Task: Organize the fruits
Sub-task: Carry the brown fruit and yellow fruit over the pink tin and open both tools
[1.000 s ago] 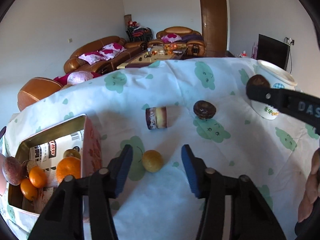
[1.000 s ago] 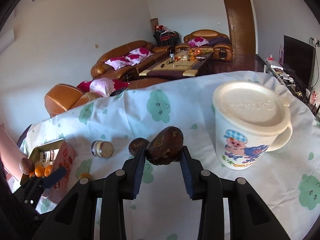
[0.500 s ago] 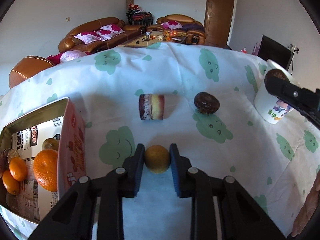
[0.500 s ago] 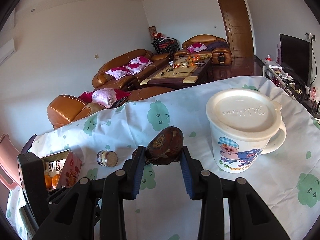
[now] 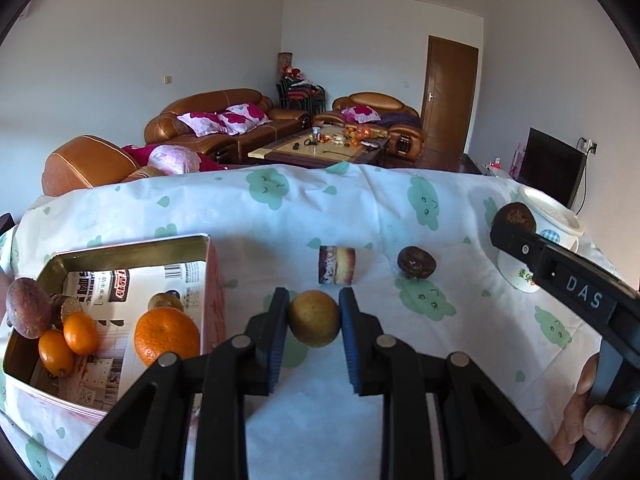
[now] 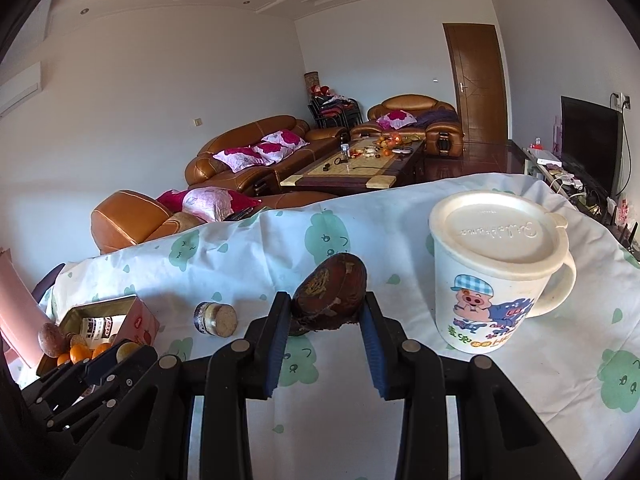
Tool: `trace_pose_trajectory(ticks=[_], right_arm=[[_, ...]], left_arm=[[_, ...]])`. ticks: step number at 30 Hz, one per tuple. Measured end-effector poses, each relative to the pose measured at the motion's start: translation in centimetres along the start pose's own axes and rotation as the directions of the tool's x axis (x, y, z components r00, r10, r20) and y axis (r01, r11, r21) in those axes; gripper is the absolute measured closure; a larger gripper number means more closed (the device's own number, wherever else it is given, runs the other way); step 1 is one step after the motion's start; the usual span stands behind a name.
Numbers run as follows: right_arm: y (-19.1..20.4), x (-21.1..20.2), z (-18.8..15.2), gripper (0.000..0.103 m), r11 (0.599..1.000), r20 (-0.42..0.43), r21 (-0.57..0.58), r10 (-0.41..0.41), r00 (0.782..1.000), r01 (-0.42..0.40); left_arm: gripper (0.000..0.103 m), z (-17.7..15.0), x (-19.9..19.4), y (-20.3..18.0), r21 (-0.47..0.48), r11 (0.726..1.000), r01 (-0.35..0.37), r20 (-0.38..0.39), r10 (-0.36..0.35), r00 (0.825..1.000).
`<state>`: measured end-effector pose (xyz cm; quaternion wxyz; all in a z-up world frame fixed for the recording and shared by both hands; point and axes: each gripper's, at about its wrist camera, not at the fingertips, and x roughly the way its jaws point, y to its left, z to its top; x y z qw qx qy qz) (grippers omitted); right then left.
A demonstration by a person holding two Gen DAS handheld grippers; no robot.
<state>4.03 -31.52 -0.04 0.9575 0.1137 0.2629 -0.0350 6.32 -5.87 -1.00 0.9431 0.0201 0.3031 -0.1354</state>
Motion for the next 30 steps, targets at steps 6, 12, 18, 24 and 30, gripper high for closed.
trace_pose_trajectory(ticks=[6, 12, 18, 24, 30], right_arm=[[1.9, -0.6, -0.7, 0.066, 0.997, 0.050, -0.083, 0.008, 0.999, -0.003], [3.6, -0.7, -1.5, 0.066, 0.987, 0.069, -0.158, 0.002, 0.998, 0.009], [4.2, -1.5, -1.9, 0.066, 0.985, 0.094, -0.174, -0.001, 0.996, 0.017], [5.5, -2.4, -2.5, 0.066, 0.980, 0.108, -0.195, -0.012, 0.994, 0.033], [7.4, -3.0, -3.3, 0.066, 0.977, 0.104, -0.214, -0.002, 0.995, 0.024]], left_arm=[[0.076, -0.2, -0.8, 1.1, 0.006, 0.999, -0.037, 0.024, 0.037, 0.999], [0.076, -0.4, -1.8, 2.2, -0.002, 0.999, -0.053, 0.040, 0.053, 0.998], [0.076, -0.6, -2.5, 4.1, -0.021, 0.998, -0.061, 0.043, 0.062, 0.997], [0.076, -0.5, -3.2, 6.2, -0.045, 0.996, -0.074, 0.047, 0.076, 0.996], [0.076, -0.3, -3.8, 8.8, -0.082, 0.992, -0.098, 0.051, 0.103, 0.993]])
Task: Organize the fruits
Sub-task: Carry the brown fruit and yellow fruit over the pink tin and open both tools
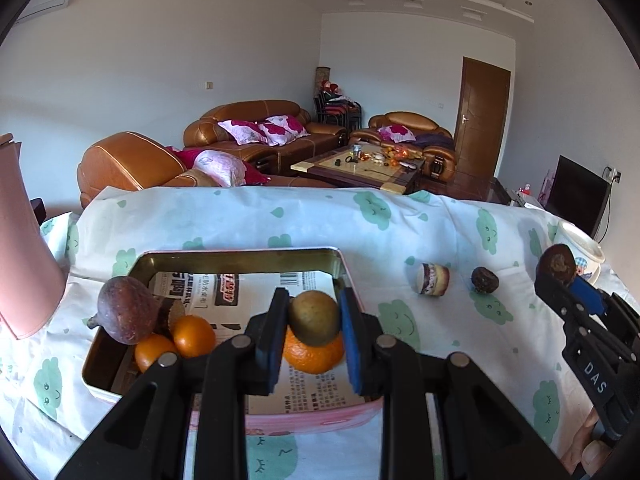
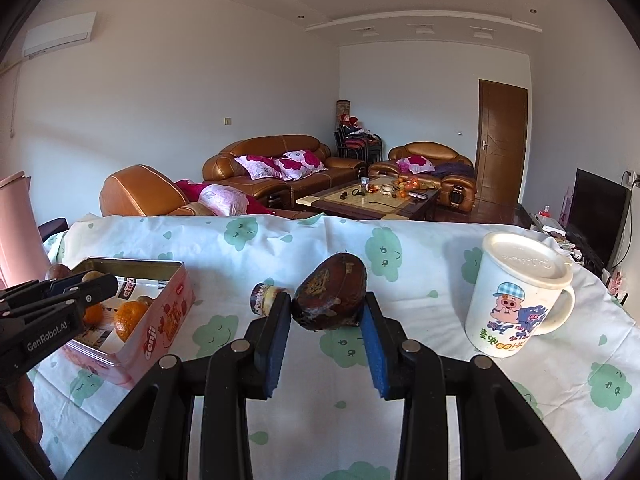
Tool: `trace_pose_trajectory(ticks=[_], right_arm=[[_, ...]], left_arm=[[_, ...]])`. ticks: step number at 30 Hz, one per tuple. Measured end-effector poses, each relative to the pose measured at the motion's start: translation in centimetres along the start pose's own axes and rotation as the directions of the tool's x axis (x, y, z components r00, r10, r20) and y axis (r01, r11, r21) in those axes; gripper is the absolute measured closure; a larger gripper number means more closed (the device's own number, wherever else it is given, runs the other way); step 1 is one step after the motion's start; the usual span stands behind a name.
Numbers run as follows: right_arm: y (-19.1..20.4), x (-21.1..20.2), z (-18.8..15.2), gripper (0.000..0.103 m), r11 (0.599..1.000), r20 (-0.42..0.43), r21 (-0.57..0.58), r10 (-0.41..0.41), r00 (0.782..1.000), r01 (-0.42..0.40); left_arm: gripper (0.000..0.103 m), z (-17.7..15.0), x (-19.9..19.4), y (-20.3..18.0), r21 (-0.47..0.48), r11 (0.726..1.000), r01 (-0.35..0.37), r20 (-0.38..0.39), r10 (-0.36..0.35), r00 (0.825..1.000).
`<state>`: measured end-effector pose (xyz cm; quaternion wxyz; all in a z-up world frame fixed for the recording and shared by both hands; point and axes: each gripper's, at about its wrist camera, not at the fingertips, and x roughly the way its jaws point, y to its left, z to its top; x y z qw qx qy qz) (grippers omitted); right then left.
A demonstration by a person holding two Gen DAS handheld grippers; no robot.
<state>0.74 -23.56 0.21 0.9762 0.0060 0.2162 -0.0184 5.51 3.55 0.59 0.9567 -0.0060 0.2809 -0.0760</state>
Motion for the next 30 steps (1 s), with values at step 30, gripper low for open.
trace_pose_trajectory(ticks=[30], right_arm=[[14.1, 6.0, 2.1, 0.065, 0.928, -0.119, 0.154, 0.358, 0.926, -0.339]], left_arm=[[0.076, -0.5, 2.0, 7.2, -0.011, 0.993, -0.117, -0.079, 0.116, 0.990]])
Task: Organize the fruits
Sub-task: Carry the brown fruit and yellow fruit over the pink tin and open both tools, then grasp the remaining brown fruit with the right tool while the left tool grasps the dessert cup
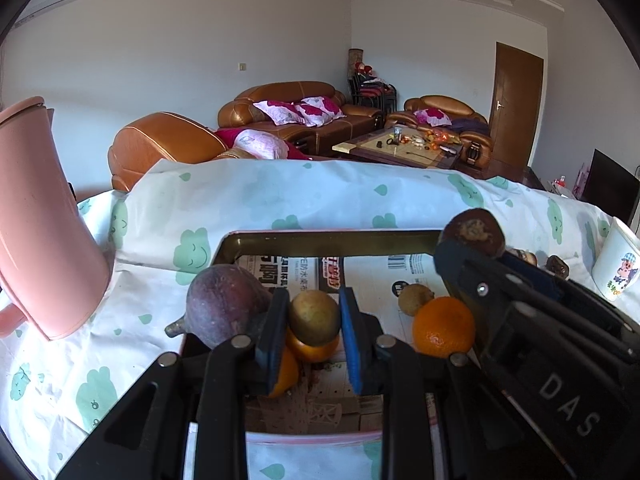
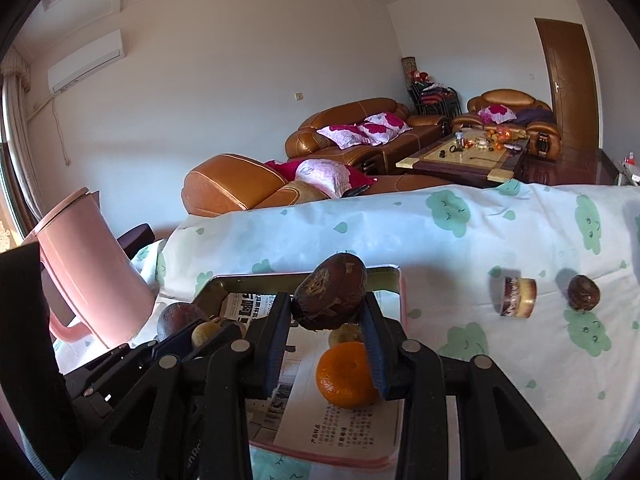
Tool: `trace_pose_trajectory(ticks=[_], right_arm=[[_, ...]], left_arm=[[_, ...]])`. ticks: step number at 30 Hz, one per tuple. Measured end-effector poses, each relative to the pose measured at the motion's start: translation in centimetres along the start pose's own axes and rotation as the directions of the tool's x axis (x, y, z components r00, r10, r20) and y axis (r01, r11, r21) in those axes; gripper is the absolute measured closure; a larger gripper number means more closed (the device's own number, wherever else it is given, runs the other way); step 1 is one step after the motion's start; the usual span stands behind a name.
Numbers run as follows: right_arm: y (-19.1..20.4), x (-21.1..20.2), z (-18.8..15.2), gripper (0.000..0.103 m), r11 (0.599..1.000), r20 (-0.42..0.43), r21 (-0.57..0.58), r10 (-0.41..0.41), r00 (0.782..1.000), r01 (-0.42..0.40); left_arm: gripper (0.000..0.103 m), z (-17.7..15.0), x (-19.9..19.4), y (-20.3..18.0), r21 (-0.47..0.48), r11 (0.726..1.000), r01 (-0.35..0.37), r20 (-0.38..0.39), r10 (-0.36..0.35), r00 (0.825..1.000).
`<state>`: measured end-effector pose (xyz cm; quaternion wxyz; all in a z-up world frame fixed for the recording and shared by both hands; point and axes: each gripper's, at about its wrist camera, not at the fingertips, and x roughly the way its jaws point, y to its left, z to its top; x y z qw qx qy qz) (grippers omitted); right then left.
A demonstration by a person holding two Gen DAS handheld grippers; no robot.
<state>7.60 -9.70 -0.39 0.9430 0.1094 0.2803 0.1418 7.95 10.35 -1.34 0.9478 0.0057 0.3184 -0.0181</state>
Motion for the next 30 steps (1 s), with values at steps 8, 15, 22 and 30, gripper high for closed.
trace_pose_trajectory(ticks=[8, 15, 22, 30], right_arm=[[-0.1, 1.6, -1.1, 0.064, 0.990, -0.090, 0.040, 0.140, 0.986, -0.137], [0.4, 1.1, -1.4, 0.064, 0.982, -0.073, 0.018, 0.189, 0.979, -0.189], [0.0, -1.6, -0.8, 0.063, 0.991, 0.042, -0.010, 0.130, 0.991, -0.130], [-1.3, -2.7, -0.9, 0.063, 0.998, 0.069, 0.014, 0.060, 0.996, -0.061]], left_arm=[[0.076, -0.3, 0.6, -0.4, 0.020, 1.000, -0.003, -0.023, 0.004, 1.000], [0.050, -0.3, 0.1, -0.7, 0.029, 1.000, 0.010, -0.017, -0.009, 1.000], [0.029, 0.1, -1.4, -0.7, -0.002, 0.998, 0.055, 0.022, -0.055, 0.998], [0.019, 0.2, -2.5, -1.7, 0.066, 0.998, 0.007, 0.085, -0.013, 0.996]])
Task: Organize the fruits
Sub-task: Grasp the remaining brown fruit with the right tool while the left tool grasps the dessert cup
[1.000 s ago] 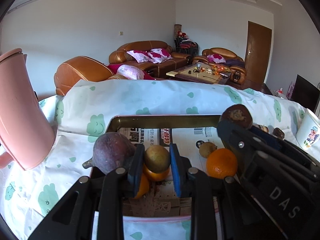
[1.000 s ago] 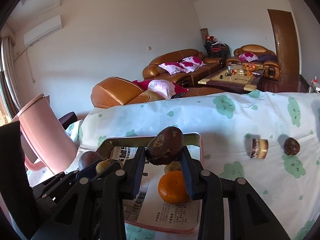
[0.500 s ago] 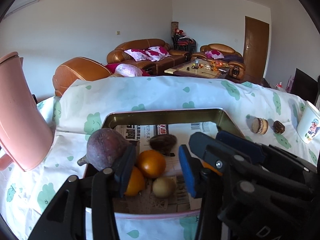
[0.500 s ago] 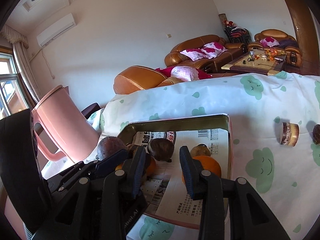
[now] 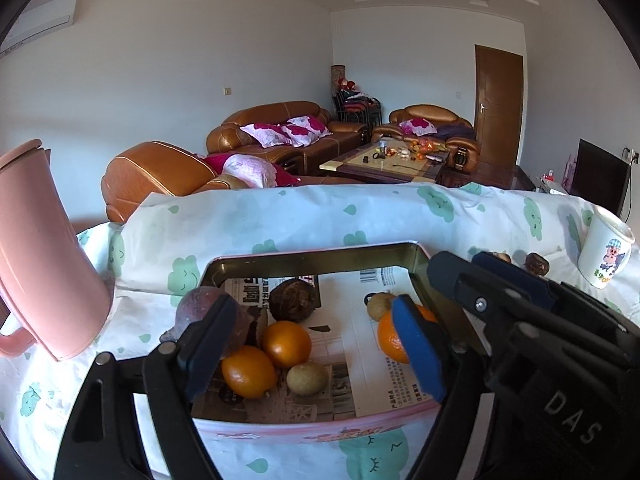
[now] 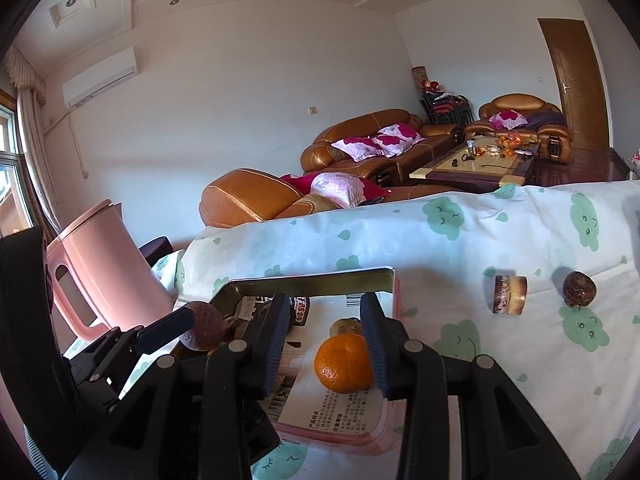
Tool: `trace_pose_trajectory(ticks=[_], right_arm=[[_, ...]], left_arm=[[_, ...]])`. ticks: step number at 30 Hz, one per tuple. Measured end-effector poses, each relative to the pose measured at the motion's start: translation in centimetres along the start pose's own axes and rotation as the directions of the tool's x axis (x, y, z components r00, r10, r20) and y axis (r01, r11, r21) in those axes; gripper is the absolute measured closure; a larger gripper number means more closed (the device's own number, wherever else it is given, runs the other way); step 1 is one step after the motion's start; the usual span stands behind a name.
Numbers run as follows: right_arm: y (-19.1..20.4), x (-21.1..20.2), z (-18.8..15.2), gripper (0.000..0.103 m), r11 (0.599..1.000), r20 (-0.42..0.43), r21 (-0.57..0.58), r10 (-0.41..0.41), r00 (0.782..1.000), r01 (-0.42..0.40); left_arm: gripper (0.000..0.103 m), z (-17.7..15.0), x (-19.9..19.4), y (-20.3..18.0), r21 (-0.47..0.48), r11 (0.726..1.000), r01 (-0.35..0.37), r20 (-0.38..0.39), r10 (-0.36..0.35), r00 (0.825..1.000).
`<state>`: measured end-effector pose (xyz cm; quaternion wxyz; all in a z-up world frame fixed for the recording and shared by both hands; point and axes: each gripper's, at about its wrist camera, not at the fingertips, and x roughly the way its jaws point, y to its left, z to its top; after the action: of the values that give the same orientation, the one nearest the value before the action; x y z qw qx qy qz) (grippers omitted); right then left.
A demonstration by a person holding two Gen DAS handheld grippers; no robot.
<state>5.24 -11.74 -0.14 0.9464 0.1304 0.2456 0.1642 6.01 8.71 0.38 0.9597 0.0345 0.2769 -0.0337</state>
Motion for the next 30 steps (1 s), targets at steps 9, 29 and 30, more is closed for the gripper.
trace_pose_trajectory(ticks=[9, 29, 30], right_arm=[[-0.9, -1.0, -0.1, 0.064, 1.000, 0.010, 0.011, -0.022, 1.000, 0.021], [-2.1, -2.6, 0.2, 0.063, 0.997, 0.046, 0.013, -0.083, 0.996, 0.082], [-2.3, -2.7, 0.3, 0.064, 0.995, 0.049, 0.010, -0.099, 0.994, 0.099]], left_arm=[[0.006, 0.0, 1.1, 1.5, -0.063, 0.998, -0.031, 0.000, 0.031, 1.000], [0.000, -0.5, 1.0, -1.3, 0.017, 0.995, 0.099, 0.010, -0.099, 0.995], [0.000, -0.4, 1.0, -1.4, 0.020, 0.995, 0.094, 0.011, -0.094, 0.995]])
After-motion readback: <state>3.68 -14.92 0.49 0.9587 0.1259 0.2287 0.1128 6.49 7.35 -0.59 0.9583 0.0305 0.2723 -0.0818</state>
